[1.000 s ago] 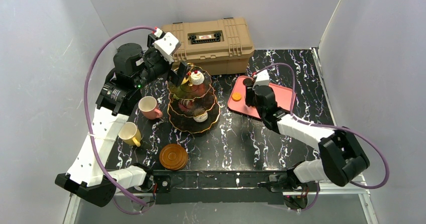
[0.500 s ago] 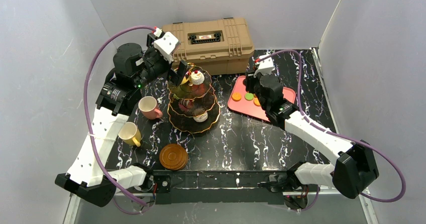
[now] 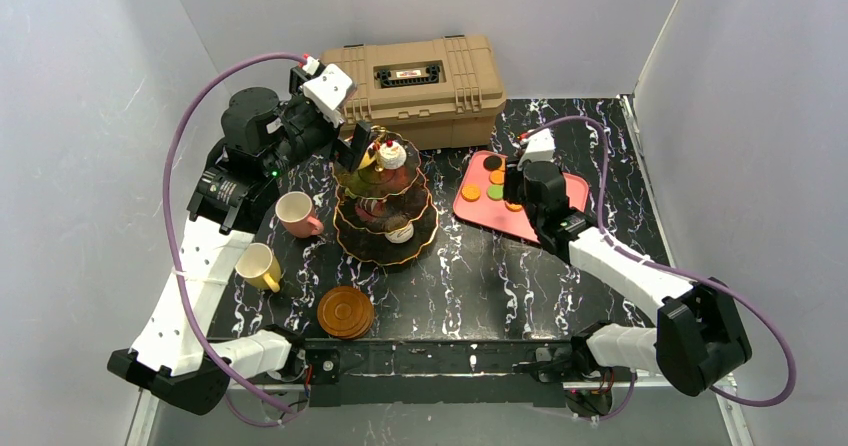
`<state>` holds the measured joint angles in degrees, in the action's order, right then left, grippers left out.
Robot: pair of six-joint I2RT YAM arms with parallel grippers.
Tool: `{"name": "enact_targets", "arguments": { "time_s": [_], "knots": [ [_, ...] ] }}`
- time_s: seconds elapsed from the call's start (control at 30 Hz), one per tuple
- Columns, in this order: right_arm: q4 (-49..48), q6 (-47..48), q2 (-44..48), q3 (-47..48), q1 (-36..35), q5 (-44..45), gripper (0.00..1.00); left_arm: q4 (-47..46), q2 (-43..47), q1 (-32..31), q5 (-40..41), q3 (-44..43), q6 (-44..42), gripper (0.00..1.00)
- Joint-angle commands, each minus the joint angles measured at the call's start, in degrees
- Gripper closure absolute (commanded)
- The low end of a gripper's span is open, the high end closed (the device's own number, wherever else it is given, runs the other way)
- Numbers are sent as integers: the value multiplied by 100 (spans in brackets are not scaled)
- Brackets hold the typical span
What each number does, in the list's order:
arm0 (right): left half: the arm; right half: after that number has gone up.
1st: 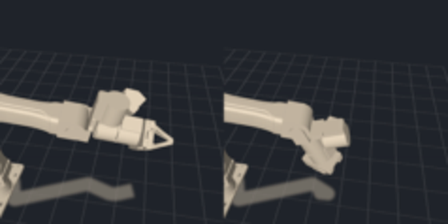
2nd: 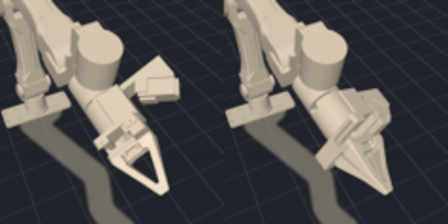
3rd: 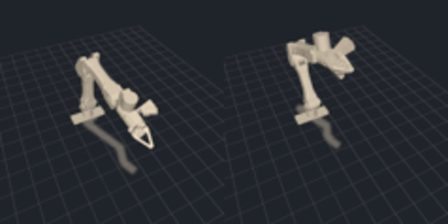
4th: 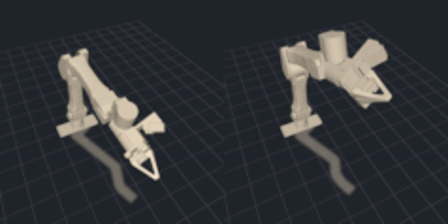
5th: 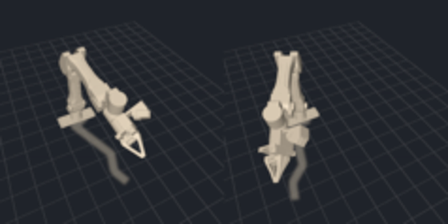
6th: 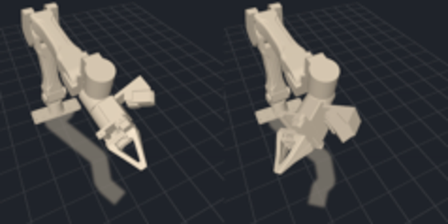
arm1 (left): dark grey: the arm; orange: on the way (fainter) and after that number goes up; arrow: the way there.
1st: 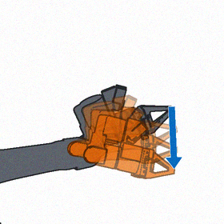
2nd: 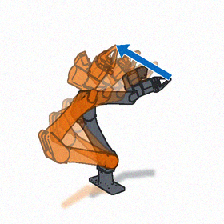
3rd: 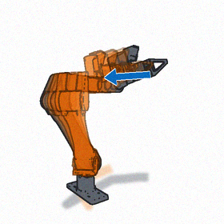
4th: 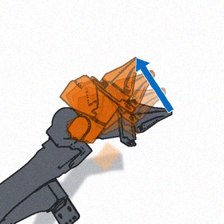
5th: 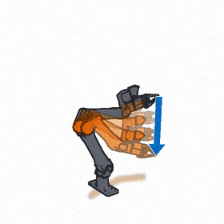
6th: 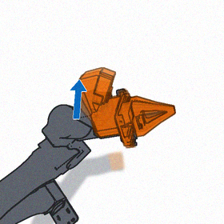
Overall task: Serve the afternoon tea
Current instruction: Pick up the desert from the tray.
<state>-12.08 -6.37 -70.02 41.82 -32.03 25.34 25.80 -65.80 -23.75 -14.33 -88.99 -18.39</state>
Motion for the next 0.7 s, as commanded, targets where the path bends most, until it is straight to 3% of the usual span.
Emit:
{"name": "enact_targets", "arguments": {
  "time_s": [0.0,0.37,0.67],
  "knots": [
    [-332,-312,32,-136,343,-299,52,48,151,-7,14,-167,28,2],
    [-525,-327,-89,-211,625,-513,33,39,181,-7,22,-154,29,2],
    [-785,-226,-334,-258,828,-544,30,30,198,-7,68,-167,0,2]
  ]
}}
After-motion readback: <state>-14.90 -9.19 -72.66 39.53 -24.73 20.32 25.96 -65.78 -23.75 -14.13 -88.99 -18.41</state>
